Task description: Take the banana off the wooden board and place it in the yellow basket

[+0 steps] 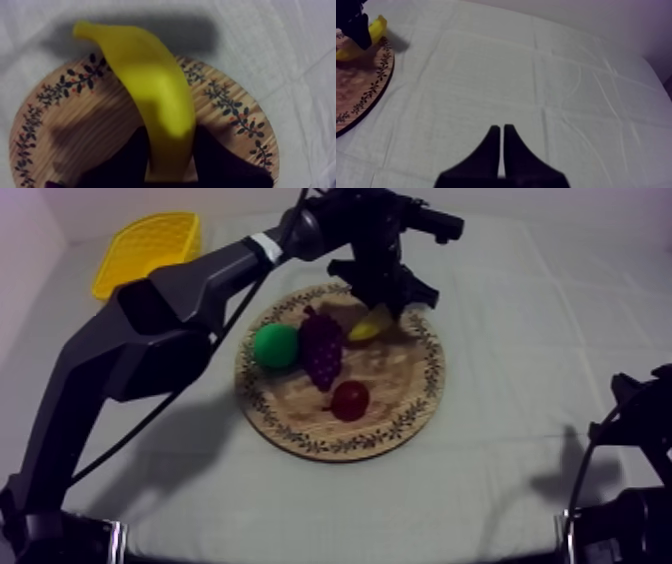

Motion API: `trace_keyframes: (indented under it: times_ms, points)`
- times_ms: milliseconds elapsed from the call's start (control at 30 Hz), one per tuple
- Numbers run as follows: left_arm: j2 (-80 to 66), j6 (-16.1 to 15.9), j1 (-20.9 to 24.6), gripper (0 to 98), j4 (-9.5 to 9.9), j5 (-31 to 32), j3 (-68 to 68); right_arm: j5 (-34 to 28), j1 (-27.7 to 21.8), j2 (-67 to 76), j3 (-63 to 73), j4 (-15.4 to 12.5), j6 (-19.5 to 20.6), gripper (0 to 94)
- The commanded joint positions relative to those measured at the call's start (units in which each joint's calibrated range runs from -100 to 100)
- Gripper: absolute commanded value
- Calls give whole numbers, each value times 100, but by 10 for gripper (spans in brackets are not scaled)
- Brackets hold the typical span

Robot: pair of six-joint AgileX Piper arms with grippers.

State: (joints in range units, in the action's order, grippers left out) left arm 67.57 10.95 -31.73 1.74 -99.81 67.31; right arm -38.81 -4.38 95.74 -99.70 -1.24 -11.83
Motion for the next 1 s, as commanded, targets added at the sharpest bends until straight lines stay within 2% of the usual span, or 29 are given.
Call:
trace_keyframes:
  times_ms: [0,167,333,633,967]
  points:
    - [-326,-24,32,311,136,0,-74,2,1,2,3,-1,-1,4]
    - [-1215,-107,188,313,512,-3,-520,2,1,2,3,-1,-1,4]
    - [-2046,-178,574,315,818,-3,-1130,2,1,2,3,-1,-1,4]
    - [-3016,-249,1450,314,1133,-1,-2550,2,1,2,3,-1,-1,4]
    - [-3349,-285,2256,313,1257,187,-3396,2,1,2,3,-1,-1,4]
